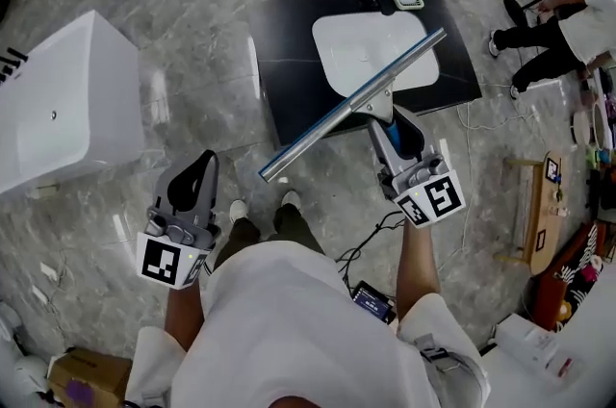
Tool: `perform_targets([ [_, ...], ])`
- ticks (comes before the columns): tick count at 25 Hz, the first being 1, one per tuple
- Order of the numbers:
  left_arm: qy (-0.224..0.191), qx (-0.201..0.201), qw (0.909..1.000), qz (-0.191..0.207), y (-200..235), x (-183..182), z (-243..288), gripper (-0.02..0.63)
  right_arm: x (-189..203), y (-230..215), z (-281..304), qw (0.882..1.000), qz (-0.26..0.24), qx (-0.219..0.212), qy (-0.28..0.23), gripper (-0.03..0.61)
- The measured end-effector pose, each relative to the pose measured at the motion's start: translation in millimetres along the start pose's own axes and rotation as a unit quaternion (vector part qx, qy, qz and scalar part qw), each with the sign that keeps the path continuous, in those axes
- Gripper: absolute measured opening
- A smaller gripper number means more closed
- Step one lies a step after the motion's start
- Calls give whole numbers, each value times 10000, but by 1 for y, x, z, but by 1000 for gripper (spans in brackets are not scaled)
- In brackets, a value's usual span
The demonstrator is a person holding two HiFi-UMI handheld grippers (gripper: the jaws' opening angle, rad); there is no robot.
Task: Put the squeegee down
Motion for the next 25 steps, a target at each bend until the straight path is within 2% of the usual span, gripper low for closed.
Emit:
perform_targets([
  [5, 134, -279, 9995, -117, 11, 13, -6, -3, 56, -18, 56, 9957, -191, -644, 635, 135],
  [13, 220, -699, 9972, -169, 22, 19, -10, -3, 158, -30, 129, 9814, -217, -1086, 1566, 135],
  [17, 301, -775, 9964, -142, 27, 21, -9, -3, 197, -25, 153, 9708, -311, -1404, 1922, 135],
  [25, 603, -715, 9954, -191, 27, 37, 13, -3, 249, -26, 172, 9536, -407, -1862, 2330, 135],
])
Point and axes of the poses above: the fingertips, and each gripper's own axes: z forward along the fingers, y to its left, x out of its underside, the point moved 4 cm from there along -z, backward along the fingers, and after that the axes turned 7 degrees about -z, right-handed, at the moved point
